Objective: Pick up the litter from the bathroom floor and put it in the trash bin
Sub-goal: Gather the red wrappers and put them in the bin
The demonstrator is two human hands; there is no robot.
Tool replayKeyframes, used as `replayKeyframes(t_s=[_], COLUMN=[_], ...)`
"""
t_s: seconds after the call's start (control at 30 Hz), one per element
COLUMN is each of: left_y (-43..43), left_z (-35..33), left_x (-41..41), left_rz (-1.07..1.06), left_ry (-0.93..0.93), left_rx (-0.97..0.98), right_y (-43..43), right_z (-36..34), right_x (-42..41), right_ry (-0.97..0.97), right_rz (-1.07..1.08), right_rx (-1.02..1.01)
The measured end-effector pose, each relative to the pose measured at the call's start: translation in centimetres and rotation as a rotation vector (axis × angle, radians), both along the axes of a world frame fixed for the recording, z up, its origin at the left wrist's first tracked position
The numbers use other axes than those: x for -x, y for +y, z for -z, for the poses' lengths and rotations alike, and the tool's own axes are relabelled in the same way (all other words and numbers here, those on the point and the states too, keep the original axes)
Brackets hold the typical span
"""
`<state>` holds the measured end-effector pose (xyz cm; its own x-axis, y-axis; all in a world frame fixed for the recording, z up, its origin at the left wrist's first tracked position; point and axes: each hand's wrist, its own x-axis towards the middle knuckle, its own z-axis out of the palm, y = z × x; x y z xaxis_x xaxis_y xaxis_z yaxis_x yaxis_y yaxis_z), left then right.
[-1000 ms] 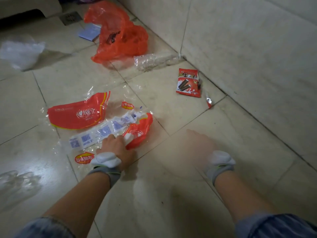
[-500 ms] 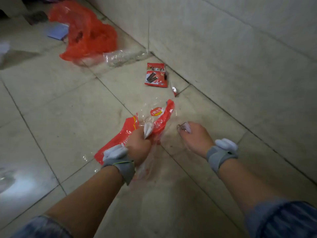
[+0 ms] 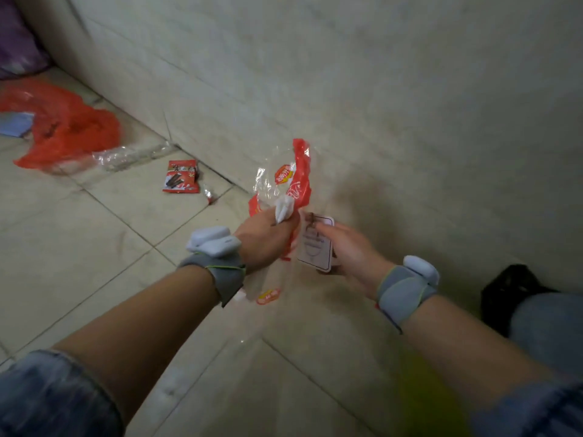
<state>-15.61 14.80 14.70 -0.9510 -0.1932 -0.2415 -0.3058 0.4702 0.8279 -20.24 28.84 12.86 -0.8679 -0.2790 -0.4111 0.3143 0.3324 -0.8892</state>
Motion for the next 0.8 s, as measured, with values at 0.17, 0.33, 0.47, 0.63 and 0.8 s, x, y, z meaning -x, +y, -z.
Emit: replayKeyframes(t_s=[0.17,0.33,0.47,0.63,0.8], left_y=[6.9,13.3,18.4,23.9,28.2], left_z=[-8.2,-12.8,-14.0,-12.7,-10.3], left_x=[1.4,2.5,3.4,4.4,4.7], left_rz=[-0.110,-0.023,0.067,0.195,0.382], left_ry=[0.055,0.109,0.173,0.140,0.071], left_rx=[-0.208,-0.210,-0.206,-0.309,-0.414], right_y=[7.9,15.3,20.8,24.6,27.6], right_z=[-7.8,-12.9,-14.7,-13.9,-11.2], right_x=[-1.1,-2.2,-3.2,-5.4,-7.6], right_ry=[-0.042,-0.090,-0.018,0.105,0.272], right_rz=[0.013,0.094,0.029,0.155,0.562], right_rx=[0.119,0.216,0.269,0.239,0.050])
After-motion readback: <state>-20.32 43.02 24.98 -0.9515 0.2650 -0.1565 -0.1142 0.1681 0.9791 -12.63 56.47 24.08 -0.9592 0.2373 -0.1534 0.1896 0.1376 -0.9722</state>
